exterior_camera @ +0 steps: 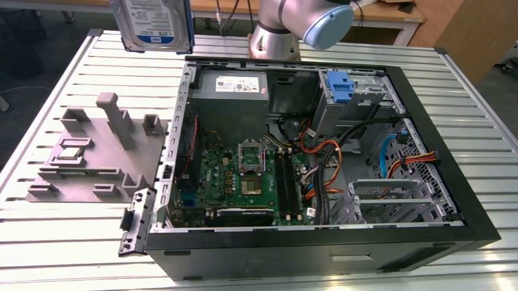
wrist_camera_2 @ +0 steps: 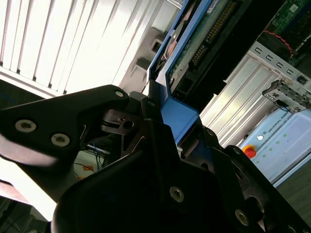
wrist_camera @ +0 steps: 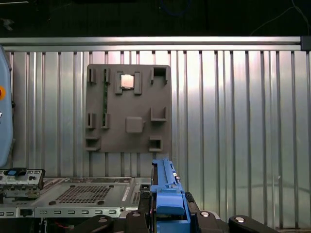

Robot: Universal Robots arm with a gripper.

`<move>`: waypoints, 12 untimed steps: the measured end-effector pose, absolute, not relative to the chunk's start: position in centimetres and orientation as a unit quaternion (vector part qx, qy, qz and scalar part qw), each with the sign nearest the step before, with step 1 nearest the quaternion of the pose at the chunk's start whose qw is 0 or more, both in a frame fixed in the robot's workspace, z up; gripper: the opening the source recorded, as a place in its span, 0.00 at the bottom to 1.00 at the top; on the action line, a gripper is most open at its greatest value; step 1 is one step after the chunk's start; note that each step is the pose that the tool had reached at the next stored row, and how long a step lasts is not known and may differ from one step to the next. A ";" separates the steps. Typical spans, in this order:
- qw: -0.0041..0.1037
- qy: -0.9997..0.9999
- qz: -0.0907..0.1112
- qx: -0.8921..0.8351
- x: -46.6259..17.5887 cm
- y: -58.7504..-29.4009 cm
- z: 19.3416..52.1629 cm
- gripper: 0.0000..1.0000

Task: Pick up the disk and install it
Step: 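Pick up the disk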

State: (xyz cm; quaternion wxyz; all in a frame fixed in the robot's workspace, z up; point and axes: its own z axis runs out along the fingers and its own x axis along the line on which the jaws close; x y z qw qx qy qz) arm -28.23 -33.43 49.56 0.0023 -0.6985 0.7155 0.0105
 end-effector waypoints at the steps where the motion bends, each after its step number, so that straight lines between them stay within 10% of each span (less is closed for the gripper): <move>1: 0.002 0.715 0.010 -0.699 -28.2 -33.4 49.6 0.37; 12: 0.002 0.715 0.010 -0.699 -27.6 -33.4 49.6 0.37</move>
